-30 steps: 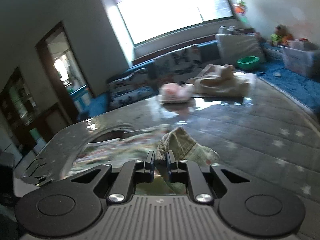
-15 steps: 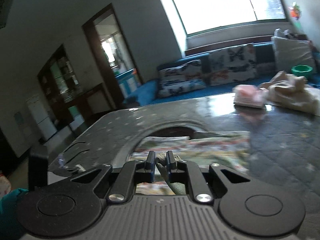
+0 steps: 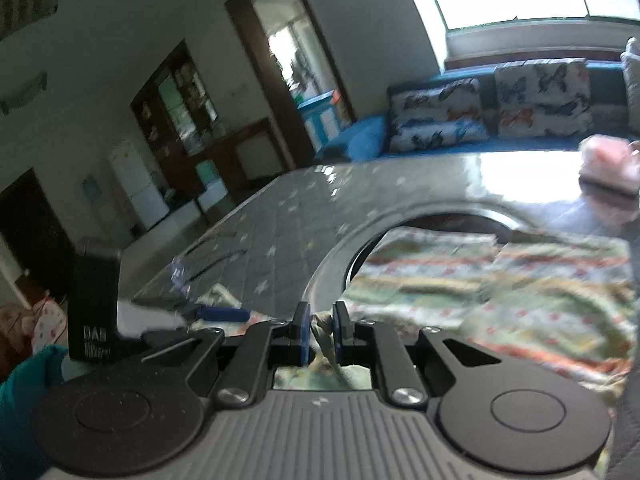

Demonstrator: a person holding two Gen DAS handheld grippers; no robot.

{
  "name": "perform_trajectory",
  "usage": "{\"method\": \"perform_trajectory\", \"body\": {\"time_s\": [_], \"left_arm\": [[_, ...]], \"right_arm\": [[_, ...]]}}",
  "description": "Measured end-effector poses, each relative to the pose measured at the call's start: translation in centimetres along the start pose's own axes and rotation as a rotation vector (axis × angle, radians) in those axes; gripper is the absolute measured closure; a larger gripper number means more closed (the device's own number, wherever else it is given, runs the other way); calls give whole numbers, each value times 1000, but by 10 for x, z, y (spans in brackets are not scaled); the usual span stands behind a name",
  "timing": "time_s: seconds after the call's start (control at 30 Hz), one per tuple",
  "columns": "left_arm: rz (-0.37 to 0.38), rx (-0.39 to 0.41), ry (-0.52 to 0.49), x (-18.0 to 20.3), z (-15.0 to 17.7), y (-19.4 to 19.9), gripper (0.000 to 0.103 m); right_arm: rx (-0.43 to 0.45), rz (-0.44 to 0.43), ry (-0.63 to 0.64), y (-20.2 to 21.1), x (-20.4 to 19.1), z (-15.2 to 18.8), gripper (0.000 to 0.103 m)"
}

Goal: Fold clothes

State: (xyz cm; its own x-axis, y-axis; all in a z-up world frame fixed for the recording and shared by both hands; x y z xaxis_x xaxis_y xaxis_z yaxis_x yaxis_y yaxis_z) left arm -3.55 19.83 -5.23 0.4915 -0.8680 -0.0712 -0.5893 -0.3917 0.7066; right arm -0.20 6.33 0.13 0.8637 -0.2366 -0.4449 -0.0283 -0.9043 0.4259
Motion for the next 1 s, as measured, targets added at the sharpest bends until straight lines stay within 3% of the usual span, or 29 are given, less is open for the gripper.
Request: {"method": "perform_trajectory", "body": {"time_s": [0.27,0.53,0.63,0.83,1.0], "left_arm": [[0,1,12,-4,-1,-1,0],[95,11,-38,35,2,5,1],[116,8,-69,50,4,3,3],[143,-6,-123,72,11,-3,17],[143,-9,-140,77,14,-7,20]], "right_arm": [[-58,55,50,15,6,15,83],[-140,270,-60,74,82,60,78],[-127,333,-104,96,102,74,73],[-105,427,-117,118,128,83,73],[-64,432,-97,115,137,68,73]]}}
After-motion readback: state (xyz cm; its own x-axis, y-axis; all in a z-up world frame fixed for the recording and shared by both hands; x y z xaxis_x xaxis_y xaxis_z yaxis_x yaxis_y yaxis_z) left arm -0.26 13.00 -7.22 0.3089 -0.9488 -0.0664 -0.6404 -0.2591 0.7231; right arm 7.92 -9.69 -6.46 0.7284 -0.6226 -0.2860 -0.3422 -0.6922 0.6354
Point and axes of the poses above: each gripper's, at about its wrist camera, not at the fingertips, and y roughly against the way its jaws point, x to its right, z to its underside, the point moved 10 cm from there along -y, roughly the way its jaws point, and after that the axes turned 10 degrees about -z, right-handed, at the moved point
